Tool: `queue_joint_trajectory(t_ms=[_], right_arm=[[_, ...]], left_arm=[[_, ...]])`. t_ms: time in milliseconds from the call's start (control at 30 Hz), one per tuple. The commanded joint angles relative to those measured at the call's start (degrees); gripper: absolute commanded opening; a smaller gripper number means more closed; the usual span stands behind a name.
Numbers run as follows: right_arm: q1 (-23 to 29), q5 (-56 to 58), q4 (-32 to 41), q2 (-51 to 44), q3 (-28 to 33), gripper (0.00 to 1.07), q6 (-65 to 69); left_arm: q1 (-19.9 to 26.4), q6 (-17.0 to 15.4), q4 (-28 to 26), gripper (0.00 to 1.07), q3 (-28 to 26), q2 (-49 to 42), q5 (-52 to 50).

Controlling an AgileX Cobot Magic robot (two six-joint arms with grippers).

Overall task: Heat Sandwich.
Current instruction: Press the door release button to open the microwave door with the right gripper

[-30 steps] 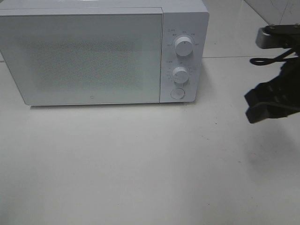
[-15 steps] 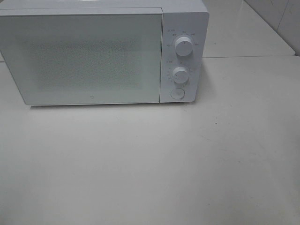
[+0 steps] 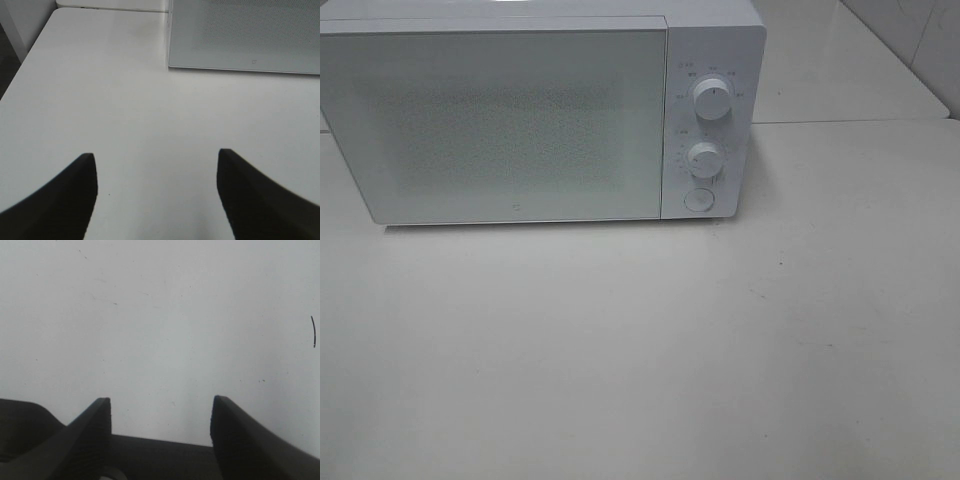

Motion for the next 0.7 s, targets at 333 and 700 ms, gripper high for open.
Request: queue_joint_trajectory(t_ms=[333,700], right_arm=[[-0.29,0.52,-0.52,-14.09,0.4,0.59,0.4],[-0.29,0.52,-0.4,-22.17,0.4,0.59,-0.23]], left_arm=[[0.11,0.06,-0.17,0.65,0.06,-0.97,-0.92],[0.11,0.06,-0.17,0.65,0.06,-0.97,-0.92]])
